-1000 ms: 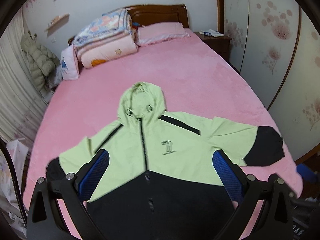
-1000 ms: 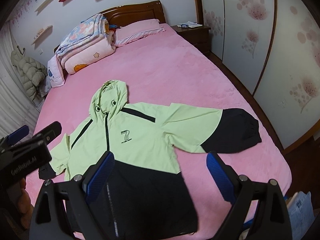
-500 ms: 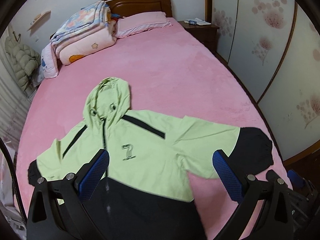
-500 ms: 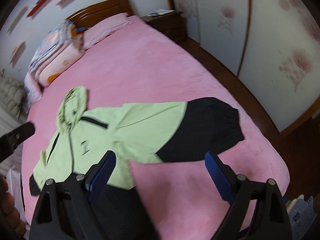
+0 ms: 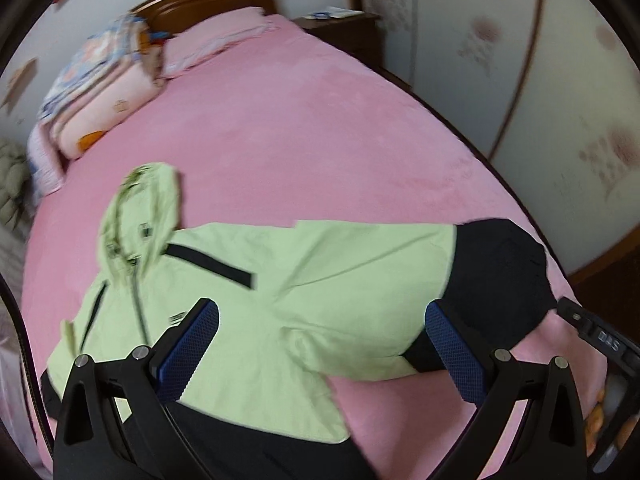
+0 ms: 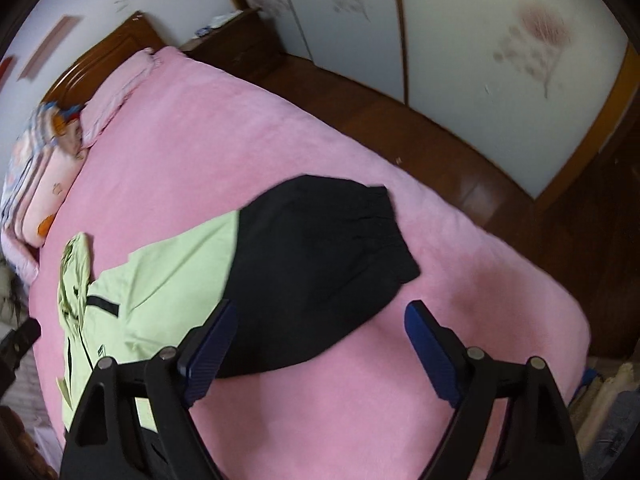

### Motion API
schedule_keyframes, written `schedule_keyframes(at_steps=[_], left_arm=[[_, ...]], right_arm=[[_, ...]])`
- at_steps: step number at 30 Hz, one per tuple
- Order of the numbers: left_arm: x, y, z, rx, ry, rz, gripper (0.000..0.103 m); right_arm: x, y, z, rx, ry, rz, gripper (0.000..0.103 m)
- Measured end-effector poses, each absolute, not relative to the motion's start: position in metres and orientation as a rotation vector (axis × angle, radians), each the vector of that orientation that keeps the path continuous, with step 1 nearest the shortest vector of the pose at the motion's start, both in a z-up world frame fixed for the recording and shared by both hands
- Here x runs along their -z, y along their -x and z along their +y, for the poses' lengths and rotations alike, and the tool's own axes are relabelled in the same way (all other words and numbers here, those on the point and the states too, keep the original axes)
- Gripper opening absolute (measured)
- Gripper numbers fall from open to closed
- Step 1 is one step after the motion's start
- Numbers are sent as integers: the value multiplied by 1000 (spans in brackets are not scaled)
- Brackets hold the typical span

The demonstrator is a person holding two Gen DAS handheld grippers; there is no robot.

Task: Fold large clothes
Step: 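Grasp the black cuff of the jacket sleeve with the right tool, then carry the black sleeve across the jacket body toward the left tool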

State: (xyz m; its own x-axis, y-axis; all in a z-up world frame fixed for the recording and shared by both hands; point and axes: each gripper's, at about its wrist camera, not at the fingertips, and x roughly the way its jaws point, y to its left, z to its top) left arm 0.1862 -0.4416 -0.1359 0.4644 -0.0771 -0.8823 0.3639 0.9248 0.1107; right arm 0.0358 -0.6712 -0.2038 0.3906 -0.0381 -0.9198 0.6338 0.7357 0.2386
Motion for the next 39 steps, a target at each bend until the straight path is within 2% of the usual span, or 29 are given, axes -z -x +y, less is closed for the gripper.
schedule_keyframes(at_steps=[5, 12, 19, 20, 22, 23, 24, 26, 32, 39], left_arm=[[169, -190, -473, 356, -295, 1122, 103], [190, -194, -492, 383, -256, 1163, 103], [191, -197, -485, 388, -217, 1161, 99], [189, -198, -482, 397, -197, 1165, 99], [186, -199, -479, 397, -182, 1174, 99], [183, -199, -476, 398, -176, 1171, 99], [180, -198, -475, 395, -177, 1165, 99], [171, -196, -470, 391, -184, 1144, 99], [142, -191, -446, 399, -165, 1103, 96], [111, -182, -389, 379, -117, 1069, 96]], right_arm=[[246, -34, -693, 472, -749, 1152, 77], [293, -29, -707, 471, -905, 1191, 76], [316, -34, -718, 496, -992, 1156, 74], [318, -36, -719, 500, -991, 1148, 68], [319, -41, -720, 501, -980, 1143, 47], [320, -43, -721, 494, -979, 1138, 29], [321, -43, -724, 492, -990, 1140, 20], [320, -41, -729, 469, -1033, 1111, 12], [266, -48, -711, 398, -928, 1013, 9], [171, -77, -657, 231, -683, 876, 8]])
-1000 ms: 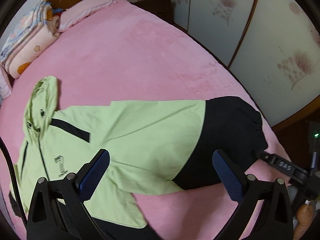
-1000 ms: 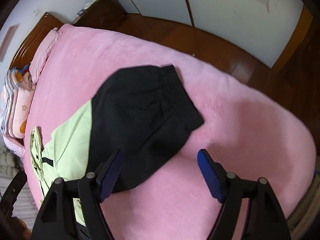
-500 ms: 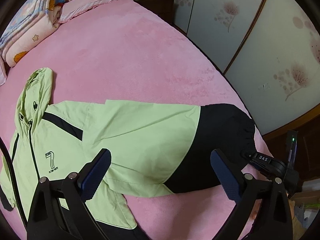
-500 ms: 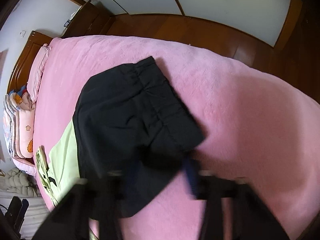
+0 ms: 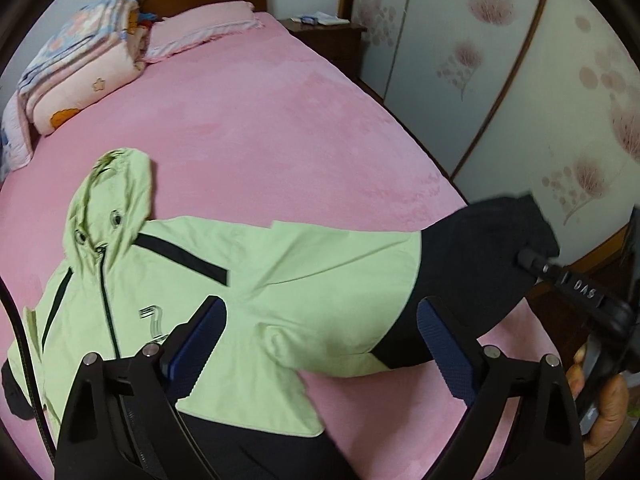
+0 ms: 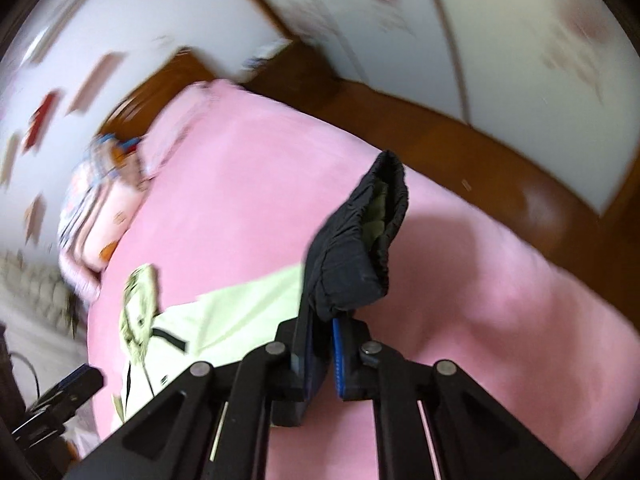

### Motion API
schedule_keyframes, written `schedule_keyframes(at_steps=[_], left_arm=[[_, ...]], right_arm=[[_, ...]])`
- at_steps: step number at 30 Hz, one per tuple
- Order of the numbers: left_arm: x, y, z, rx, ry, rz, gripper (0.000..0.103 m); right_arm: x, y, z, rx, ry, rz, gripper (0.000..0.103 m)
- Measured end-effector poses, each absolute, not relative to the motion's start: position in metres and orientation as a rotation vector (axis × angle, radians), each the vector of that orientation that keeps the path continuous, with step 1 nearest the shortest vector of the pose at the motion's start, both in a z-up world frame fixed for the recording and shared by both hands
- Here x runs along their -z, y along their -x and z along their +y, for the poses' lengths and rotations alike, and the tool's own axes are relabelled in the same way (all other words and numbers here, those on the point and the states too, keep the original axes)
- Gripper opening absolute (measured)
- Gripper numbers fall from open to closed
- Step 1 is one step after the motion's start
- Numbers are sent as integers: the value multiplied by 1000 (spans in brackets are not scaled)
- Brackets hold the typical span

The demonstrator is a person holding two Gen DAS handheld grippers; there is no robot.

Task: Fold large clothes
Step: 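Carry the black sleeve across the jacket body toward the left tool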

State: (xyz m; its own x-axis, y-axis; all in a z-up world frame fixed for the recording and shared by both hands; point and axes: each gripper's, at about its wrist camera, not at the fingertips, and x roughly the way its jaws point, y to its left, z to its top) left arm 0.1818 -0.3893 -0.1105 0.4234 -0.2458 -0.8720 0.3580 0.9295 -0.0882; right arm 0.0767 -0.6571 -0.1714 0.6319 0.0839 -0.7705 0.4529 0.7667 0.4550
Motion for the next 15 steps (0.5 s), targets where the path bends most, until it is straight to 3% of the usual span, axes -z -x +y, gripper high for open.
schedule_keyframes(at_steps=[7, 15], left_arm=[[98, -178, -287, 377, 35, 1120, 96], [107, -191, -174, 189, 29, 1081, 96]], right_arm=[[105, -116, -547, -11, -462, 801, 7], [124, -162, -397, -199, -289, 846, 7]])
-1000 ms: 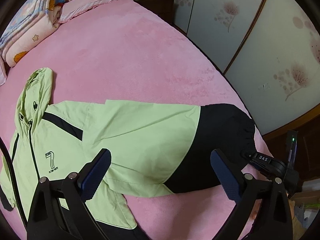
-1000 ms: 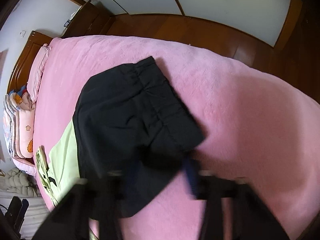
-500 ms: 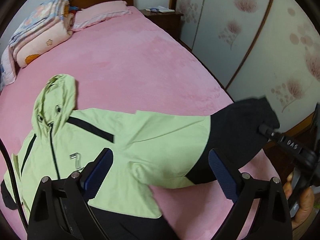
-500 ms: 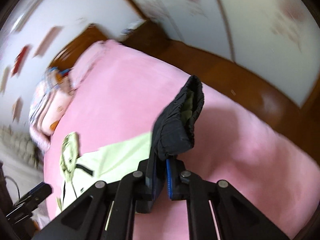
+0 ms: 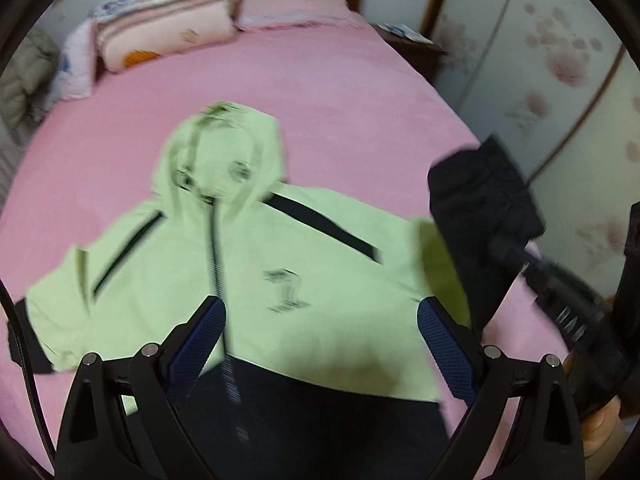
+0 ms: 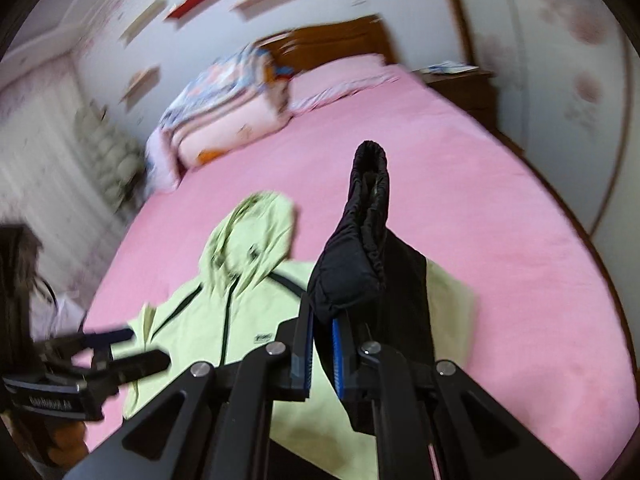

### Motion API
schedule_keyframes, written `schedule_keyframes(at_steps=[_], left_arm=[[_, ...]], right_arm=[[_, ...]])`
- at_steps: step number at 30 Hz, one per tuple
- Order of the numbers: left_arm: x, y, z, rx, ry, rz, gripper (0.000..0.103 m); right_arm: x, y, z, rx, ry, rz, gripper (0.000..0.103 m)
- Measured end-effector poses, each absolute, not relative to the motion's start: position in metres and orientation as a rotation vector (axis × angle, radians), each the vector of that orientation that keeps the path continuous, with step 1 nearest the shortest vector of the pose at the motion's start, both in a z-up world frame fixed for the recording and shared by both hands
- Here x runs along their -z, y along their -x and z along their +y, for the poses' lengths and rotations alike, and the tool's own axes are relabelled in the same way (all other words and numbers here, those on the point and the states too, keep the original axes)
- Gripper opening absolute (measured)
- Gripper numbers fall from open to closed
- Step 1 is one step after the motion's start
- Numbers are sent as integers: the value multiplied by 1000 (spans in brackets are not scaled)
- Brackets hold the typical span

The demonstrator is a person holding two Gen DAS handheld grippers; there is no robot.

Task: Fold large clothes
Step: 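Carry the black sleeve across the jacket body toward the left tool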

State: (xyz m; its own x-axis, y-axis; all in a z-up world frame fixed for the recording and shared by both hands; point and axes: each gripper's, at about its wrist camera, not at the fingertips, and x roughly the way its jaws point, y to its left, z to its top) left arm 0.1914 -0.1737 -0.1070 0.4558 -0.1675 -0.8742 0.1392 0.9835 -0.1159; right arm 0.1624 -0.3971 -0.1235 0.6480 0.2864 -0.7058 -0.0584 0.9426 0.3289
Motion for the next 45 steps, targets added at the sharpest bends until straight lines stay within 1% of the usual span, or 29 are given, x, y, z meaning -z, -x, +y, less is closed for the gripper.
schedule_keyframes(at_steps=[3, 6, 10, 11, 13, 14, 16, 18, 20, 23, 34, 37, 41, 45], left_arm=[[126, -201, -136, 190, 121, 1082, 96], [157, -215, -106, 200, 244, 1144, 96], [199, -222, -103, 216, 301, 1211, 96], [211, -222, -108, 232, 300, 1235, 96], [225, -224, -116, 277, 302, 1265, 96], [236, -227, -119, 302, 300, 1285, 96], [247, -229, -124, 341, 306, 1315, 96], [258, -232, -130, 373, 317, 1340, 96], [267, -236, -133, 401, 331, 1353, 96], [277, -242, -133, 425, 366, 1370, 96], [309, -258, -145, 520, 482, 1428, 96], [307, -261, -148, 560, 531, 1424, 96], [293, -265, -151, 628, 587, 1389, 96], [289, -263, -156, 646, 563, 1387, 96]], right_arm=[[159, -177, -355, -234, -248, 915, 7], [206, -191, -318, -254, -174, 1004, 7], [256, -191, -276, -261, -47, 1092, 8], [265, -182, -274, -262, -27, 1108, 11], [276, -180, -266, -255, -2, 1148, 12], [280, -177, -264, -255, -2, 1161, 14], [284, -175, -267, -258, -10, 1182, 20], [284, -174, -271, -258, -24, 1187, 33], [283, -172, -276, -262, -39, 1187, 38], [281, -167, -285, -272, -54, 1191, 42], [271, -147, -307, -271, -110, 1204, 42], [271, -142, -315, -262, -143, 1214, 42], [271, -134, -324, -251, -162, 1227, 42], [268, -128, -330, -244, -158, 1225, 42]])
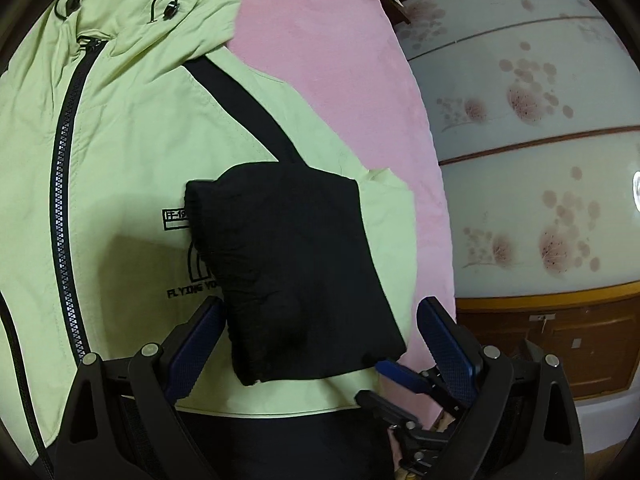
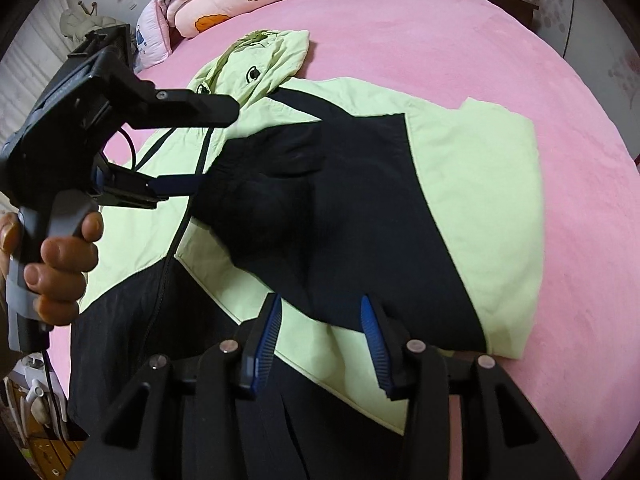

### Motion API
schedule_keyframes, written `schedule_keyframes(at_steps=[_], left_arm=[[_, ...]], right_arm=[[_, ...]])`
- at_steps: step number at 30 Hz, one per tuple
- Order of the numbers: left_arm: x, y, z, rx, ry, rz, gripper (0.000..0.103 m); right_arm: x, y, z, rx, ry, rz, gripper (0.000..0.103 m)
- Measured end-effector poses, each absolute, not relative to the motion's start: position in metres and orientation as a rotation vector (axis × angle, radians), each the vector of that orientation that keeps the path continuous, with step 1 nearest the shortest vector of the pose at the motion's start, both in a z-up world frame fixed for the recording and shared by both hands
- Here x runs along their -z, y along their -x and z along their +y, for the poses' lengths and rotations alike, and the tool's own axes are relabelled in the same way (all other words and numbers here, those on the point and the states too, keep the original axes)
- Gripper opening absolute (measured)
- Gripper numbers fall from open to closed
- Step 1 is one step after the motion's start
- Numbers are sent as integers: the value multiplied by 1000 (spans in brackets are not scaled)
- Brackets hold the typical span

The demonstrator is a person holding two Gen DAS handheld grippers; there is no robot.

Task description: Fold large clothes

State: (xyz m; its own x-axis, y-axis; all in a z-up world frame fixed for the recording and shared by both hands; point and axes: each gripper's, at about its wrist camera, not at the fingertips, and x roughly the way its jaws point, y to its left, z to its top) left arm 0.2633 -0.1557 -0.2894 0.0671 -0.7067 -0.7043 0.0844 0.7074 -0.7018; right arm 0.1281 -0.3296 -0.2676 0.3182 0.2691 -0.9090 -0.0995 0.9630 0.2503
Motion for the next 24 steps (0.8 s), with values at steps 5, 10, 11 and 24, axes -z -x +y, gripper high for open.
schedule_keyframes(at_steps=[5, 10, 11, 24], left_arm=[[305, -264, -160, 593, 505, 1431, 96], [326, -266, -159, 560, 482, 1462, 96], [332, -268, -161, 546, 467, 1474, 96], [349, -281, -190, 376, 235, 1533, 8]], right_arm=[[266, -129, -332, -228, -150, 1213, 42], [266, -129, -340, -203, -160, 1200, 42], [266, -128, -342, -197, -158, 1200, 42], [272, -100, -401, -42, -207, 1251, 42]])
